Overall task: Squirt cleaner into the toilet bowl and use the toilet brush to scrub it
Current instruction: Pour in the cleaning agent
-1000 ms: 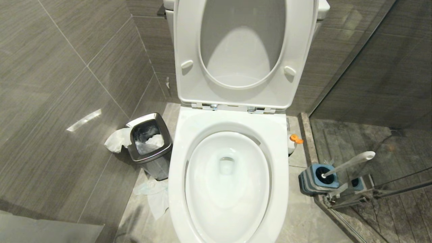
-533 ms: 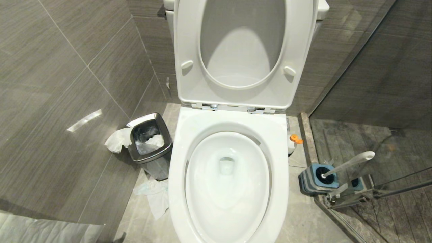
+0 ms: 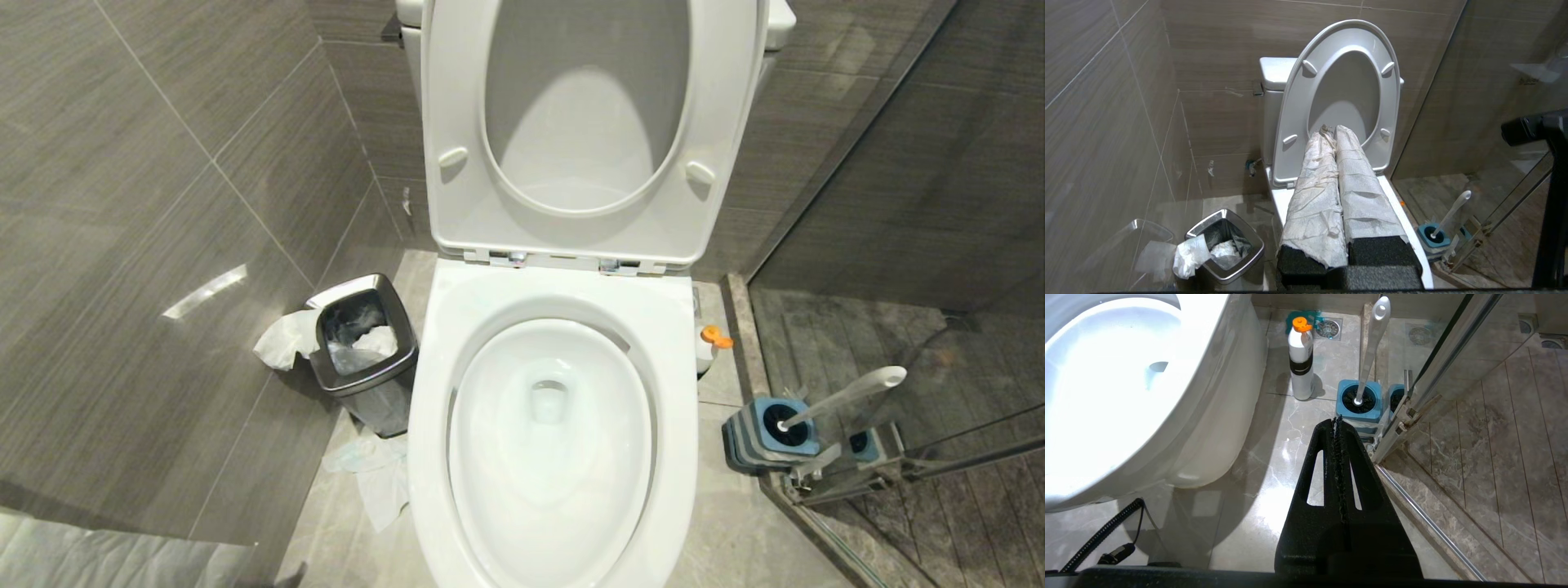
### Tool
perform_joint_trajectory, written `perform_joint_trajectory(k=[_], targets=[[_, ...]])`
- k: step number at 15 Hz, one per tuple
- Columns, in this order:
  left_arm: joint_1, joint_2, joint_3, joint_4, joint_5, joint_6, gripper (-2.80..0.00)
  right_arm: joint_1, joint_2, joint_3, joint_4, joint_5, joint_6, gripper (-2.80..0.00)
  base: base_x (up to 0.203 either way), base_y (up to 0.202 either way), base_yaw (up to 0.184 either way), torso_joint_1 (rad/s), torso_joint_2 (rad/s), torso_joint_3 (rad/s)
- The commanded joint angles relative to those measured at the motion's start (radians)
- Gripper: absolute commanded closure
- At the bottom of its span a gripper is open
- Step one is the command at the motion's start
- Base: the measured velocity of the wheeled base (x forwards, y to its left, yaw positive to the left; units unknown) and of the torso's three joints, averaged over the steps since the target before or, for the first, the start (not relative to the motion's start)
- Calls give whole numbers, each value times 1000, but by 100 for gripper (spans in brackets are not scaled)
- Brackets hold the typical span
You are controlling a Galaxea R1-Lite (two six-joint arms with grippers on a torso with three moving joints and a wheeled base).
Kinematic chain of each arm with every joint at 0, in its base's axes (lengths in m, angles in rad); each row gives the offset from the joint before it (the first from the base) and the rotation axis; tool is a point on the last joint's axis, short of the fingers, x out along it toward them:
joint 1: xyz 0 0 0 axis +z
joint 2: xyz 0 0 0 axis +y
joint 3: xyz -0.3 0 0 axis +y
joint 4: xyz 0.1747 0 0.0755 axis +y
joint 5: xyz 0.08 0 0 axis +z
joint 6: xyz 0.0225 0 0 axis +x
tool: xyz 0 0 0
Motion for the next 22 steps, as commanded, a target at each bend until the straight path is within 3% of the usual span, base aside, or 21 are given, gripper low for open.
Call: perform_joint_trajectory(k=[1,7,16,22], targets=[[37,-95,50,3,-6,-14,0,0,0,0,0,0,1,0,0,0,0,0,0,0],[109,-246,182,3,-21,-51,0,0,0,0,0,0,1,0,0,0,0,0,0,0],[112,-406,311,-6,-73,-43,0,0,0,0,0,0,1,0,0,0,0,0,0,0],[110,-406,348,-31,-34,-30,0,0,0,0,0,0,1,0,0,0,0,0,0,0]])
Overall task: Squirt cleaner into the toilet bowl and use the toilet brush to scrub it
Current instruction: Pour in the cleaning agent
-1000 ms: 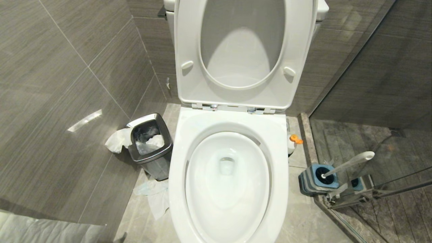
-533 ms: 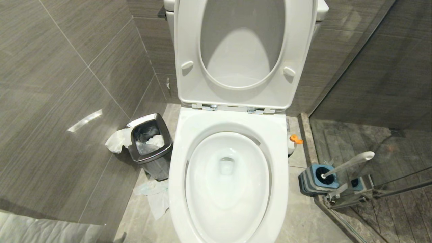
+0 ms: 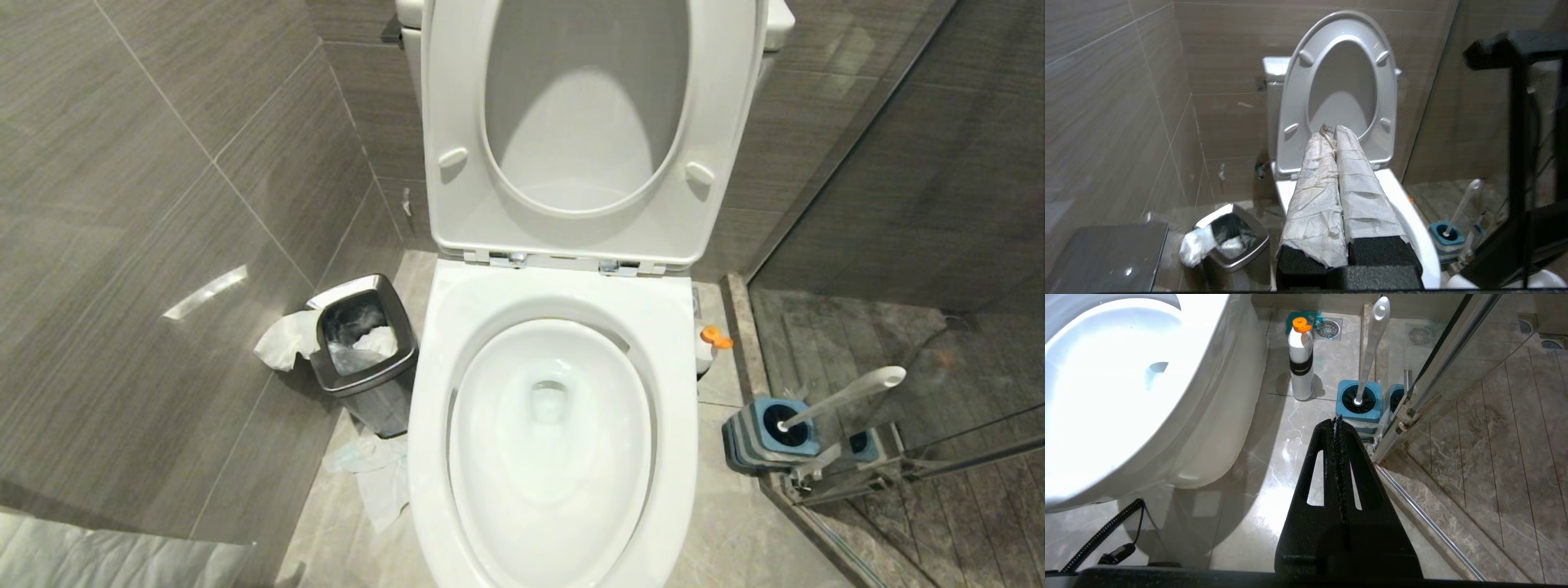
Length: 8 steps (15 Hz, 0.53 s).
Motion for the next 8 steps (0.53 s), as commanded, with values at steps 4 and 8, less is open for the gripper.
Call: perform_joint_trajectory(k=[4,8], targets=[[1,-1,209,-80,63,79,0,0,0,0,0,0,0,0,0,0,0,0,0,0],[1,-1,465,-326,101,113,0,0,0,0,0,0,0,0,0,0,0,0,0,0]])
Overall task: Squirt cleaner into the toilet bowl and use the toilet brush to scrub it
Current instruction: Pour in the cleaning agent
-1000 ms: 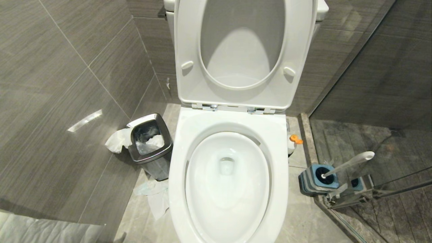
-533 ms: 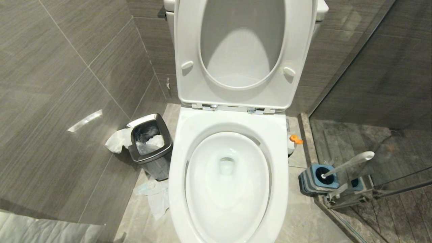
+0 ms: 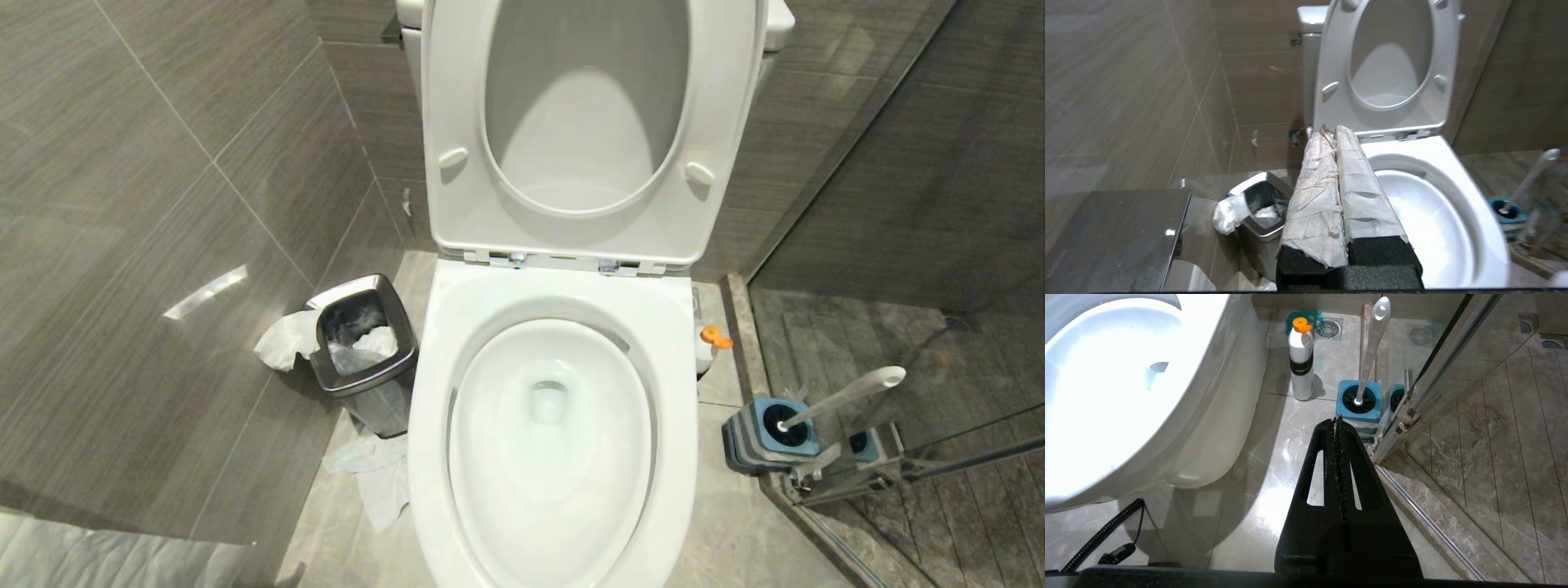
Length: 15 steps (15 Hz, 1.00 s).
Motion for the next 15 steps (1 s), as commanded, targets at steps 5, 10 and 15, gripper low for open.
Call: perform_joint_trajectory(k=[5,10,15], targets=[[0,2,384,-250,69,68,0,0,0,0,0,0,0,0,0,0,0,0,0,0],[0,2,647,-441,107,112,0,0,0,0,0,0,0,0,0,0,0,0,0,0],[0,2,685,-347,133,121,0,0,0,0,0,0,0,0,0,0,0,0,0,0]])
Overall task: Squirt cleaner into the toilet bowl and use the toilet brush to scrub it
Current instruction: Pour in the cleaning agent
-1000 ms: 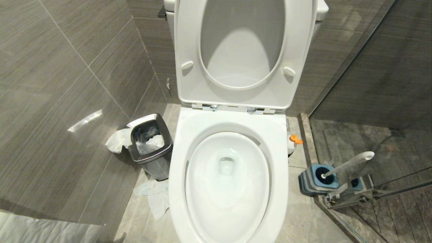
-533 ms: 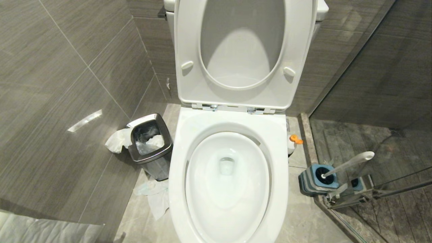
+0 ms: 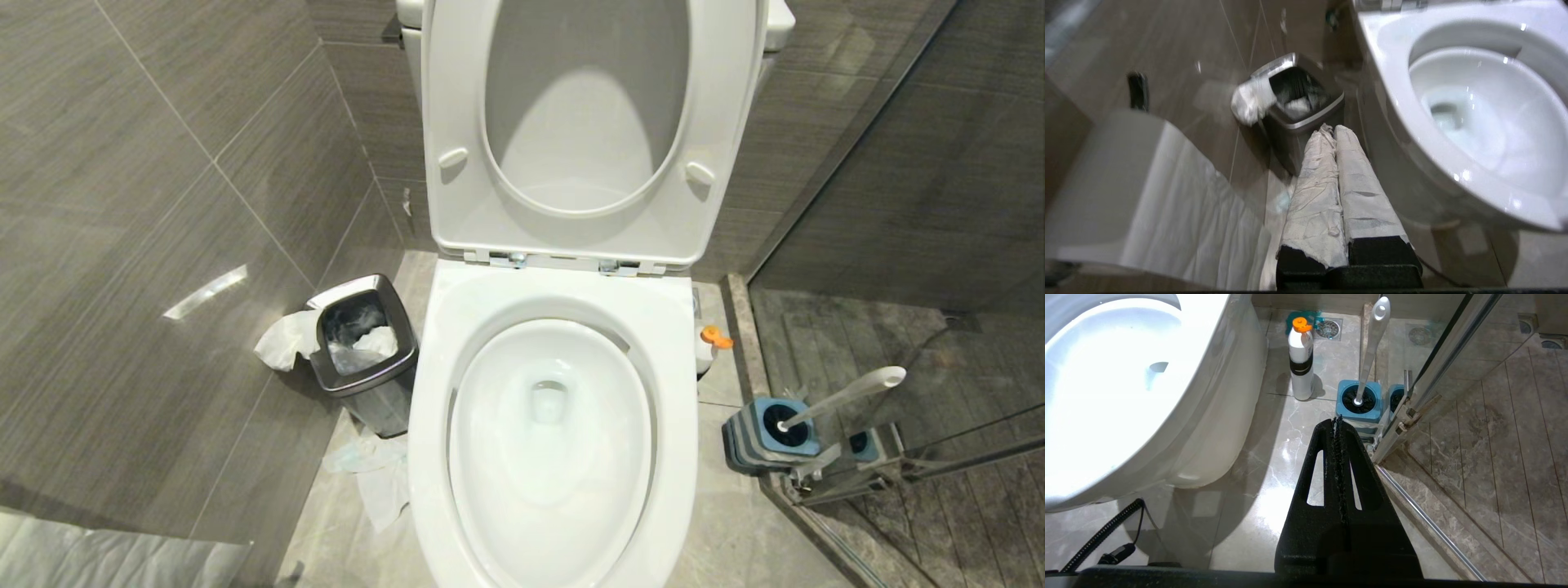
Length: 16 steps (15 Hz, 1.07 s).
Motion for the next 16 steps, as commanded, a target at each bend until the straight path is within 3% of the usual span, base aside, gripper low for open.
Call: perform_joint_trajectory(k=[1,7,16], targets=[[1,2,8,61,2,2,0,0,0,0,0,0,0,0,0,0,0,0,0,0],[1,2,7,194,60,10,0,0,0,0,0,0,0,0,0,0,0,0,0,0],[1,2,8,190,70,-31,0,0,0,0,0,0,0,0,0,0,0,0,0,0]])
